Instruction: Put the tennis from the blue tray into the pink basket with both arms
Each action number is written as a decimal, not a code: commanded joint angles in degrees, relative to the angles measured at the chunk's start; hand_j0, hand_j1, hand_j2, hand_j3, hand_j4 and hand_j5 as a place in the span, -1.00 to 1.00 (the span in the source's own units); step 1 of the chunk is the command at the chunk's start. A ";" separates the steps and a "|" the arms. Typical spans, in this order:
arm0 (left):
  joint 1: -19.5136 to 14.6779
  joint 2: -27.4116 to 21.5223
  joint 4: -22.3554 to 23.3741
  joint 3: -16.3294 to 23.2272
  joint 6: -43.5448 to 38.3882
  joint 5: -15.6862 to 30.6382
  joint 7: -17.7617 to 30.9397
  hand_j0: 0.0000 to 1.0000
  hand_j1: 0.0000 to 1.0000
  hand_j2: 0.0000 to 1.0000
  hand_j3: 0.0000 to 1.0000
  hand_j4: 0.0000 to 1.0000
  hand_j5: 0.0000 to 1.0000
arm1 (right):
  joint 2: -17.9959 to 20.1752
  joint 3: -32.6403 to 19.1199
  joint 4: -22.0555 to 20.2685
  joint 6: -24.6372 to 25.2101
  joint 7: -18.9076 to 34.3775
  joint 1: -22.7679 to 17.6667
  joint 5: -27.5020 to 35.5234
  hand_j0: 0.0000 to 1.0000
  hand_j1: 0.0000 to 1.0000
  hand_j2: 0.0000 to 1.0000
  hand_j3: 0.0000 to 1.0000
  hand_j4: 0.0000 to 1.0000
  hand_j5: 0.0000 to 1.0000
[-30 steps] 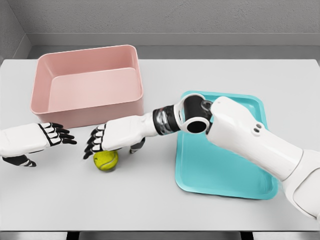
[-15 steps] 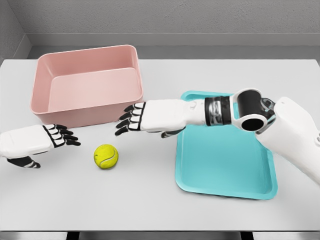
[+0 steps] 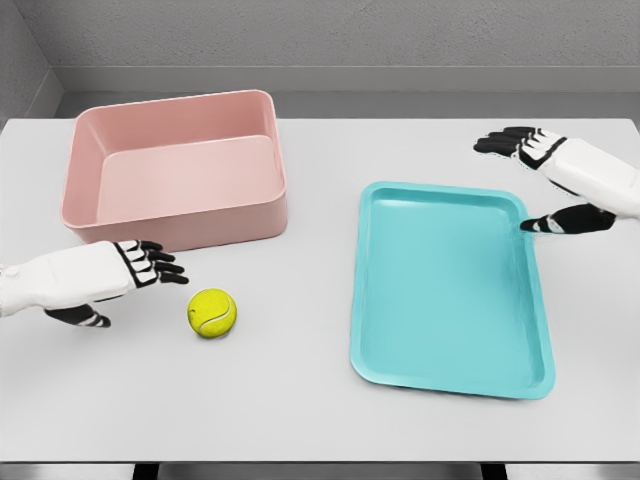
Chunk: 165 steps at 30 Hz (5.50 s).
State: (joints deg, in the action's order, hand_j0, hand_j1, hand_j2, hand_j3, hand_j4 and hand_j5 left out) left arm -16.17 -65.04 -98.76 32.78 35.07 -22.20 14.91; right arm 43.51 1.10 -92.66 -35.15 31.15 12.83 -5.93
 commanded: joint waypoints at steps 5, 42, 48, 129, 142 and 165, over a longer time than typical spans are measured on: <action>-0.79 2.63 -0.73 0.09 -0.07 0.22 -0.06 1.00 1.00 1.00 1.00 1.00 1.00 | -2.37 -3.39 5.92 0.15 -0.04 -1.23 0.92 1.00 1.00 1.00 1.00 1.00 1.00; -1.14 12.65 -1.61 1.94 -0.07 -8.56 0.91 1.00 1.00 1.00 1.00 1.00 1.00 | -11.25 -14.11 -2.35 0.15 0.40 -10.28 0.75 1.00 1.00 1.00 1.00 1.00 1.00; -1.14 13.01 -1.52 2.73 -0.07 -8.92 0.91 1.00 1.00 1.00 1.00 1.00 1.00 | -11.25 -14.02 -2.35 0.15 0.40 -10.28 0.75 1.00 1.00 1.00 1.00 1.00 1.00; -18.10 13.09 6.39 5.54 -0.07 -0.48 4.87 -0.03 -0.03 -0.03 -0.03 -0.03 -0.03 | -11.16 -14.29 -2.35 0.15 0.40 -10.63 0.83 1.00 1.00 1.00 1.00 1.00 1.00; -22.76 17.05 14.03 5.89 -0.07 -0.57 4.87 -0.03 -0.03 -0.03 -0.03 -0.03 -0.03 | -11.16 -14.29 -2.35 0.15 0.40 -10.63 0.83 1.00 1.00 1.00 1.00 1.00 1.00; -30.50 23.55 29.94 5.63 -0.07 -0.30 4.25 1.00 1.00 1.00 1.00 1.00 1.00 | -11.16 -14.29 -2.35 0.15 0.40 -10.63 0.83 1.00 1.00 1.00 1.00 1.00 1.00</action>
State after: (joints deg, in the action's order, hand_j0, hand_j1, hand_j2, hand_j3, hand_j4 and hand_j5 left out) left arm -46.67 -41.52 -68.98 38.61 35.10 -22.94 19.27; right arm 32.30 -13.18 -94.98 -35.15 31.58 2.20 -5.55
